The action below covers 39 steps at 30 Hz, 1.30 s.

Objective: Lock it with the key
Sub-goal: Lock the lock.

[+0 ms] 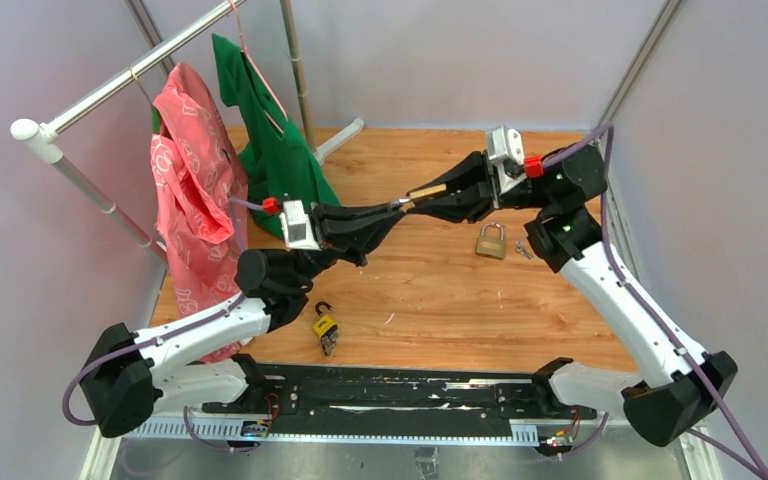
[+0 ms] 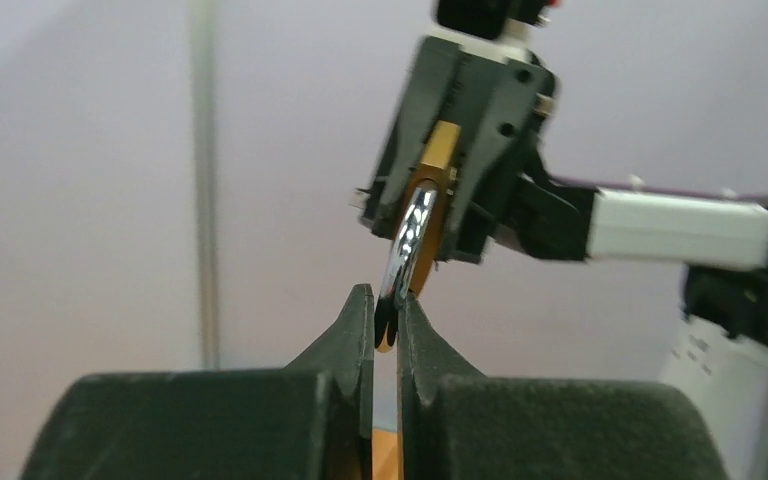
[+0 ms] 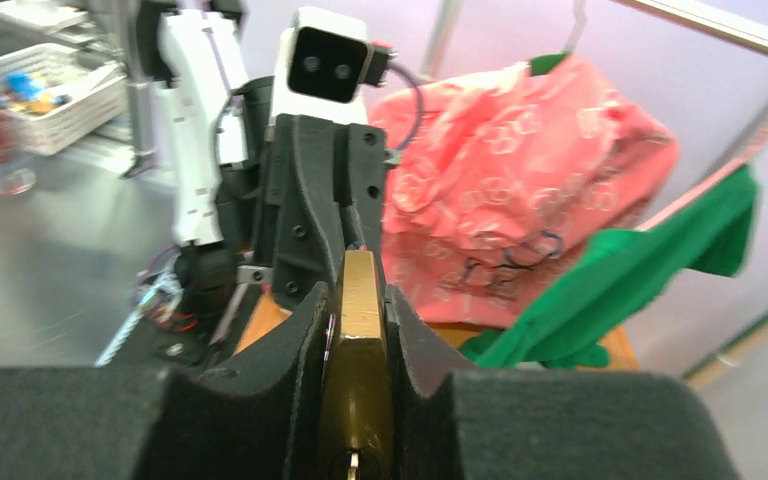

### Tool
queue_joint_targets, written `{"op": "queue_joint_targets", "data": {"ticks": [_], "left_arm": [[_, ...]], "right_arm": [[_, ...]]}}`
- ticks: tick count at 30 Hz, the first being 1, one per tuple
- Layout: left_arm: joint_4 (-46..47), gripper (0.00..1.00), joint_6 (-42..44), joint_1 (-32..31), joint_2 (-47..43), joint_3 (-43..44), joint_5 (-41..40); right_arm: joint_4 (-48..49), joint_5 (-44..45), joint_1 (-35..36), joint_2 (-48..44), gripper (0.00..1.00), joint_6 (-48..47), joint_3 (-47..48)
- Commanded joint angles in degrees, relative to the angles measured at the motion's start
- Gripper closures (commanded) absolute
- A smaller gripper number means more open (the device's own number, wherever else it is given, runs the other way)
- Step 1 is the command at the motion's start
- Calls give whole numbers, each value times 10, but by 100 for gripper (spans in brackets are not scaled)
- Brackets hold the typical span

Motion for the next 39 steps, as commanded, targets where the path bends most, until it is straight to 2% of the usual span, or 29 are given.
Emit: {"op": "queue_joint_targets", "data": {"ticks": [1, 5, 8, 11, 13, 16, 21, 26, 33, 39], "left_arm": [[-40, 100, -76, -66, 28, 56, 487], [-49, 100, -73, -64, 30, 61, 490], [-57, 100, -71, -64, 28, 59, 475], [-79, 100, -74, -58, 26, 57, 425], [-99, 100, -71, -52, 25, 58, 402], [-144, 100, -78, -39, 20, 57, 372], [-232, 100, -94, 3, -5, 36, 265], [-324, 100, -77, 26, -32, 25, 217], [-277, 100, -91, 28, -39, 0, 218], [-258, 84, -96, 29, -41, -9, 230]], "right_arm": [[-206, -39, 35, 66, 100, -83, -26], [-191, -37, 35, 53, 100, -72, -38], [-122, -11, 35, 44, 100, -14, -68], [-26, 39, 43, 24, 100, 37, -125], [-1, 56, 44, 14, 100, 47, -145], [-27, 77, 36, -8, 100, 34, -157], [-92, 145, 1, -55, 100, 9, -186], [-132, 212, 1, -84, 100, -12, -211], [-77, 225, 19, -78, 100, 23, -232], [-58, 237, 19, -79, 100, 34, -228]]}}
